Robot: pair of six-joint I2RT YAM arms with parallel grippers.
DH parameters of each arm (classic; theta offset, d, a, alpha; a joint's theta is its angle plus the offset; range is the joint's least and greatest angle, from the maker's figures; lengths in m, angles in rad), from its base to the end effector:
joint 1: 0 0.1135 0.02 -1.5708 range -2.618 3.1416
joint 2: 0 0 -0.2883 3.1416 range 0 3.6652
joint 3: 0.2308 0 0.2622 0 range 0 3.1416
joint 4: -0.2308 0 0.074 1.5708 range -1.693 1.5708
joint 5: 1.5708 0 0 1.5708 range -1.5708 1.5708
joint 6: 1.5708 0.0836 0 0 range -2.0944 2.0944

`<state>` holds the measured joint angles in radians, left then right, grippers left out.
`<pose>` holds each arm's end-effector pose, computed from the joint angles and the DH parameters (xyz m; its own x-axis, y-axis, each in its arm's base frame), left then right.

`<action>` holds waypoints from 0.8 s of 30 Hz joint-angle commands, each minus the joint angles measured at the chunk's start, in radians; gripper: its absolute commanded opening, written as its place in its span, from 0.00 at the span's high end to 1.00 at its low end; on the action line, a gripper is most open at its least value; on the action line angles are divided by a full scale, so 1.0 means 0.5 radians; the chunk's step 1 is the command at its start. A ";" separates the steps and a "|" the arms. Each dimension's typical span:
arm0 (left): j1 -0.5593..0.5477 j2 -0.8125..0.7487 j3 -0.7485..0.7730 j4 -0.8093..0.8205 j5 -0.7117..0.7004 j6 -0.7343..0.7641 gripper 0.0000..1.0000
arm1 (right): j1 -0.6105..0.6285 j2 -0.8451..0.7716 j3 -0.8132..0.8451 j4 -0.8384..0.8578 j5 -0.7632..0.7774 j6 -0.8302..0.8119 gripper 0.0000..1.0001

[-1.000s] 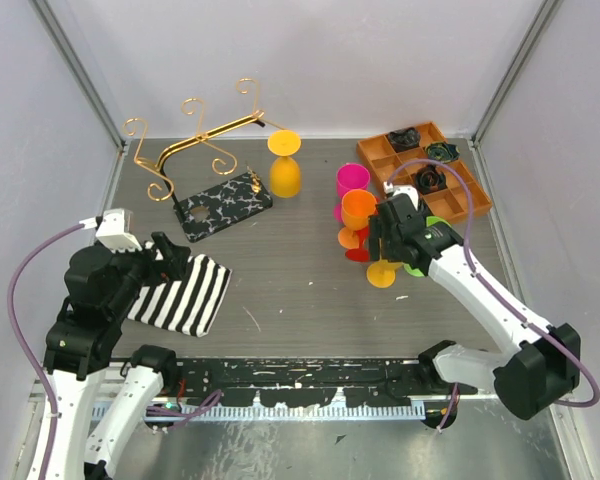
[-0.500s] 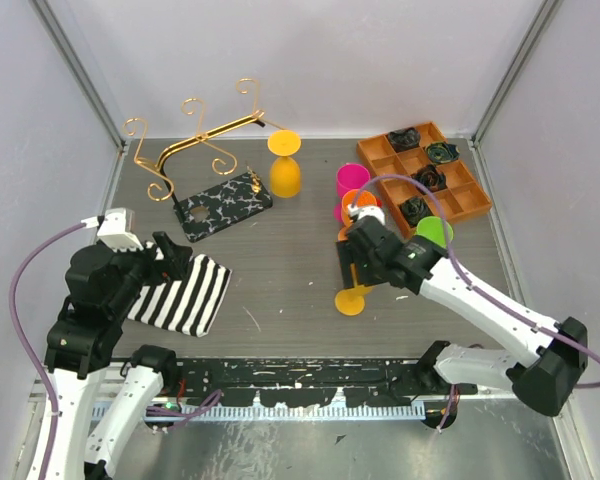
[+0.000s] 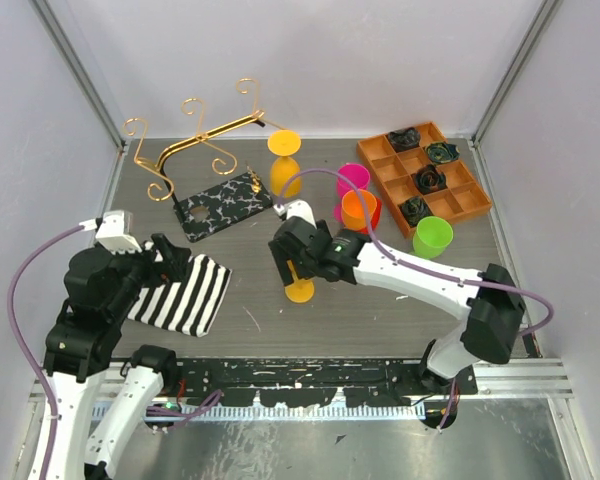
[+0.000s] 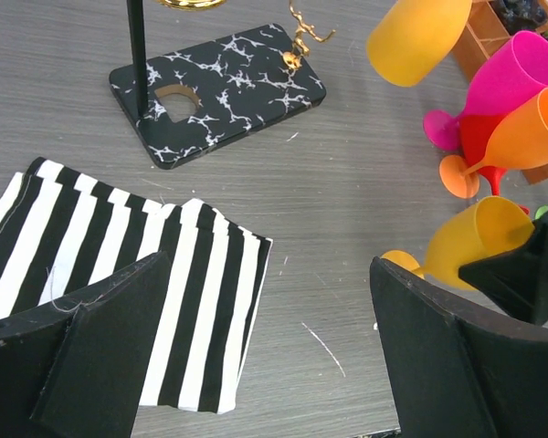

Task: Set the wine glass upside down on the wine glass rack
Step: Move the wine glass to the center of the board.

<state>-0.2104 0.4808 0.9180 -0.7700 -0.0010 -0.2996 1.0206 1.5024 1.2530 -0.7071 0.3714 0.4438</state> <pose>0.1166 -0.0248 0.3578 -0.3666 -0.2235 -0.9031 0.1044 0.9547 -0.2786 0.2089 0.2825 0.2721 -0.6800 -0.3433 -0.6479 -0.4351 0.9001 -0.0204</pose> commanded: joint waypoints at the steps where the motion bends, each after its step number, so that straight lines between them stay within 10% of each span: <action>1: -0.003 -0.045 0.030 -0.029 -0.052 0.008 0.03 | 0.028 0.102 0.135 0.162 0.043 -0.086 0.11; 24: -0.003 0.059 0.057 -0.001 -0.013 -0.002 0.02 | 0.033 -0.559 -0.593 0.871 -0.174 -0.188 0.00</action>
<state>-0.2104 0.4816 0.9184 -0.7910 -0.0364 -0.2977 1.0325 1.3281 1.0512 -0.4404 0.3065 0.3645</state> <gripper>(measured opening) 0.984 0.999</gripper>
